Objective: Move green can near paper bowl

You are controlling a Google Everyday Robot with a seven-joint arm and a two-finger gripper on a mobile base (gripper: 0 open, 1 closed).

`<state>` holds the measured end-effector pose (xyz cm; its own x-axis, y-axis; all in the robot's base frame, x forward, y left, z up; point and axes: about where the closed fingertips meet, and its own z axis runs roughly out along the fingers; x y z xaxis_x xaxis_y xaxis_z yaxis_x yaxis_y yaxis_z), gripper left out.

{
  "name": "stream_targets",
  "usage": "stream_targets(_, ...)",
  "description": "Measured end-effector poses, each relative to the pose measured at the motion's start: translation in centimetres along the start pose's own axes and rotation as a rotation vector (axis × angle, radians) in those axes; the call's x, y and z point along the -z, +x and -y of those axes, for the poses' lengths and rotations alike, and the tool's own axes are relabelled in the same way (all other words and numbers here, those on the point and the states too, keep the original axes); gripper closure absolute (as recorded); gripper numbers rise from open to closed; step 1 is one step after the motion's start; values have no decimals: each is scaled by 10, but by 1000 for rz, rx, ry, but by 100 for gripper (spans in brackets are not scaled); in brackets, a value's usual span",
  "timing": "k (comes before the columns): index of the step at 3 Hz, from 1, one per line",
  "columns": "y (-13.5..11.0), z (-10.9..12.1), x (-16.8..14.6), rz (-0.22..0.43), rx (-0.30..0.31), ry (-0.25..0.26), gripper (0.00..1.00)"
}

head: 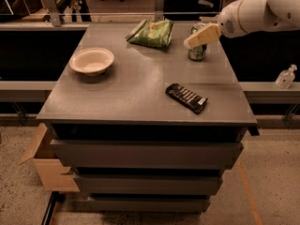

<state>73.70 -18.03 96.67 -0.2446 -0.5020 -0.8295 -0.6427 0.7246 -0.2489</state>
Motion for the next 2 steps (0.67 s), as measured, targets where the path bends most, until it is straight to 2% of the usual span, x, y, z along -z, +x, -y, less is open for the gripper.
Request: stream_targets(2, 14, 18, -36, 16, -140, 34, 0)
